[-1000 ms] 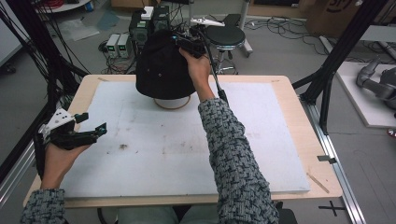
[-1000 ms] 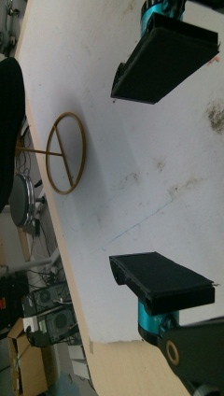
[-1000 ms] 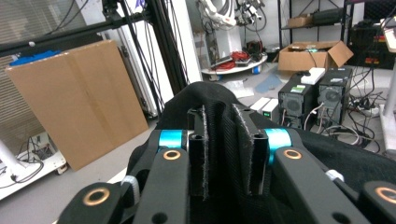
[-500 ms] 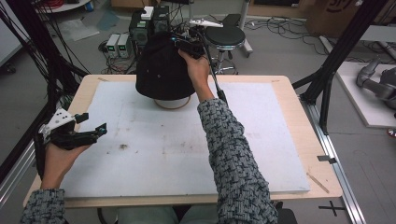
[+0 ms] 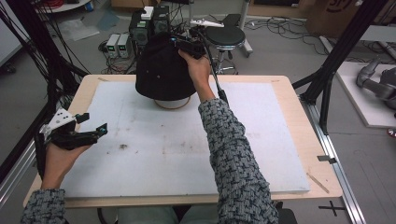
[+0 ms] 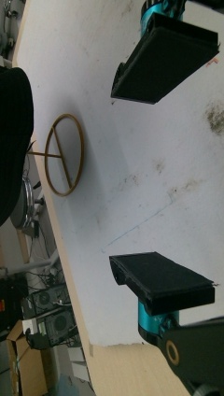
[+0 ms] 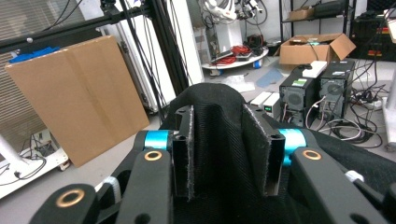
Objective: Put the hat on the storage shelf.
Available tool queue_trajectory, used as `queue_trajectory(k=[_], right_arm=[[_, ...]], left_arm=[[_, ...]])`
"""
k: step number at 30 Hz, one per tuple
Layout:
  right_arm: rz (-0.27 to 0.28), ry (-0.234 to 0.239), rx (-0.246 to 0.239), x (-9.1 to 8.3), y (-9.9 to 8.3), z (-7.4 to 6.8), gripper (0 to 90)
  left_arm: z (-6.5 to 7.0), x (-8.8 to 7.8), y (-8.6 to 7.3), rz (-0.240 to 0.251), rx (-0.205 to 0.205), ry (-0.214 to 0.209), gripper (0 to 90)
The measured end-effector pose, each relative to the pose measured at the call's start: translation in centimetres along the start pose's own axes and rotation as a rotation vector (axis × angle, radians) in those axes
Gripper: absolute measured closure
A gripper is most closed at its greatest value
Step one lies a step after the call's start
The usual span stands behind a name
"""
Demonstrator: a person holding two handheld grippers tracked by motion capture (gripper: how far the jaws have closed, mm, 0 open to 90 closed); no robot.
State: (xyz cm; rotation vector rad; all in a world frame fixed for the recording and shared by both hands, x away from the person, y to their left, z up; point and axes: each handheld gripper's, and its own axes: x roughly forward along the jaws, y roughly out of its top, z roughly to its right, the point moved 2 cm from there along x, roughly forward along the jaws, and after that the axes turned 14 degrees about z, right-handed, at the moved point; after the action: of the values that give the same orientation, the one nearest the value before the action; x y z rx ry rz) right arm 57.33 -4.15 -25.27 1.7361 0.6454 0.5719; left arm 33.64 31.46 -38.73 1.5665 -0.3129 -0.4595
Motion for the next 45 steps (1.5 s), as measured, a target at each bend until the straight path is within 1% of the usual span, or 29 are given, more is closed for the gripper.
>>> queue_trajectory(k=[3,7,10,15,17,19,27,30,32,34,35,37,40,45], right_arm=[[-0.001,0.000,-0.003,0.0,0.0,0.1,63.4],[-0.004,-0.006,0.008,-0.1,0.0,0.3,59.3],[-0.008,-0.004,0.019,-0.1,0.0,0.4,58.1],[-0.006,-0.003,0.022,0.0,0.0,0.4,54.8],[-0.008,-0.006,0.028,-0.1,0.0,0.5,52.2],[-0.009,-0.008,0.047,-0.1,-0.1,0.6,50.9],[-0.003,-0.005,0.058,-0.2,0.0,0.8,46.7],[-0.002,-0.005,0.065,-0.2,0.0,0.9,42.0],[-0.004,-0.008,0.076,-0.2,0.1,0.8,41.1],[-0.010,-0.017,0.055,-0.3,0.1,0.9,41.1],[-0.012,-0.020,0.051,-0.3,0.1,0.9,41.1],[-0.017,-0.016,0.063,-0.4,0.1,0.9,41.0],[-0.015,-0.019,0.049,-0.6,0.3,1.0,40.7],[-0.025,-0.026,0.042,-1.0,0.7,1.2,37.5]], left_arm=[[-0.1,-0.1,0.0,0.000,0.002,0.002,16.9],[0.0,0.0,0.0,0.000,0.000,0.001,16.9],[0.0,0.0,0.0,0.000,0.001,-0.002,16.9],[-0.1,0.0,0.0,-0.002,0.003,0.000,16.9],[-0.1,0.0,0.0,-0.002,0.003,0.000,16.9],[0.0,0.0,0.0,0.000,0.000,-0.001,16.9],[0.0,0.0,0.0,0.000,0.000,-0.002,16.9],[0.0,0.0,0.0,-0.001,0.001,-0.002,16.9],[0.0,0.0,0.0,0.000,0.000,-0.002,16.9],[0.0,0.0,0.0,-0.001,0.002,-0.002,16.9],[0.0,0.0,0.1,0.001,0.002,-0.004,16.9],[0.0,0.0,0.1,0.001,0.003,-0.004,16.9],[0.0,0.0,0.1,-0.001,0.002,-0.003,16.9],[0.0,0.0,0.1,0.002,0.005,-0.008,16.9]])
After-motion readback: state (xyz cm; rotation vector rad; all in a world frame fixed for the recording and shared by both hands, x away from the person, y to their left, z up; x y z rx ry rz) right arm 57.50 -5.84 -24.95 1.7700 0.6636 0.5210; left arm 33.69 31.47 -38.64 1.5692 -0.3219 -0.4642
